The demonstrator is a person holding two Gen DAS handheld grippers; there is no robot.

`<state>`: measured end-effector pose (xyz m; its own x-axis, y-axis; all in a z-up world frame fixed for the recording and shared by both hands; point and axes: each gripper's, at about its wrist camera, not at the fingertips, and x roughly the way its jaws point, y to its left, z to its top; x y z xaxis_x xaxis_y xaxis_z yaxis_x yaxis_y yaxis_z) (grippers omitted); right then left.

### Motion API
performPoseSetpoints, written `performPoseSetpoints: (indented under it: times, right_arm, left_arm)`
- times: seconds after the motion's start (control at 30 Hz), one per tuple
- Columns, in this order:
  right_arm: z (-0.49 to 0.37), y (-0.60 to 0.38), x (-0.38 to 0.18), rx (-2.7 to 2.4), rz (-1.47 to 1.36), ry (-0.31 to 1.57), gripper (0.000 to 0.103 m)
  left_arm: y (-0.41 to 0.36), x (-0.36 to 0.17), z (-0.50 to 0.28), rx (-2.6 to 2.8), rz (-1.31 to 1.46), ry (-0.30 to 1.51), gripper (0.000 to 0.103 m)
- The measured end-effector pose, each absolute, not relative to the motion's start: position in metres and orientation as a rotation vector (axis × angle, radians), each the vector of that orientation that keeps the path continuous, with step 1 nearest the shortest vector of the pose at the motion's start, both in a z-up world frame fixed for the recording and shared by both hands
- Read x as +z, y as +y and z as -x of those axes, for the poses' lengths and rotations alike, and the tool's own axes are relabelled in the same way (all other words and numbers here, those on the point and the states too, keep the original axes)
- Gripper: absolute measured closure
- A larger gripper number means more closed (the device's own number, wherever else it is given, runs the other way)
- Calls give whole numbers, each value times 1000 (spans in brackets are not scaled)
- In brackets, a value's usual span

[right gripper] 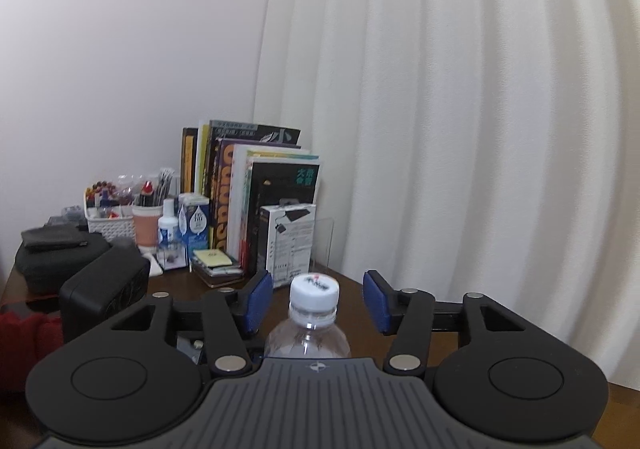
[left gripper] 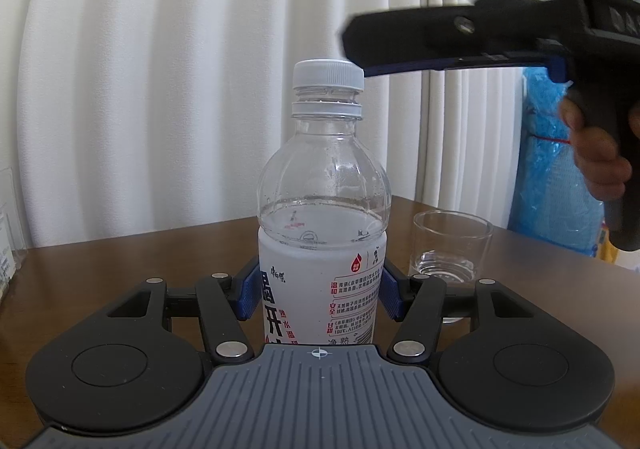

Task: Unscrew bottle cap and pour
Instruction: 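Keep twisting the cap tight with the right tool, then open the right tool and lift it off the white cap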

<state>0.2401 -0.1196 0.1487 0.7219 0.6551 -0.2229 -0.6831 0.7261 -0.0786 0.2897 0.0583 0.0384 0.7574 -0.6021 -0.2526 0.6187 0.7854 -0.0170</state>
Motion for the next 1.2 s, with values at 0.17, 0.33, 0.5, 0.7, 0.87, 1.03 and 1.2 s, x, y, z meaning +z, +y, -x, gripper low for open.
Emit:
performPoseSetpoints:
  times: [0.17,0.33,0.5,0.7,0.87,1.03,1.2]
  right_arm:
    - [-249,-112,146,749,155,205,49]
    - [-246,-113,146,761,148,213,49]
    - [-241,-112,145,764,159,217,48]
    - [-231,-112,145,757,175,213,47]
    - [-220,-113,146,769,187,214,47]
    - [-212,-114,151,747,193,189,39]
    - [-215,-117,158,665,136,160,7]
  left_arm:
    - [56,38,-290,-664,-73,250,45]
    - [57,38,-291,-664,-67,254,45]
    - [59,38,-290,-664,-66,254,45]
    - [62,38,-292,-665,-64,255,45]
    - [62,37,-293,-665,-64,255,45]
    - [61,36,-293,-665,-66,254,45]
    - [65,35,-297,-667,-66,255,45]
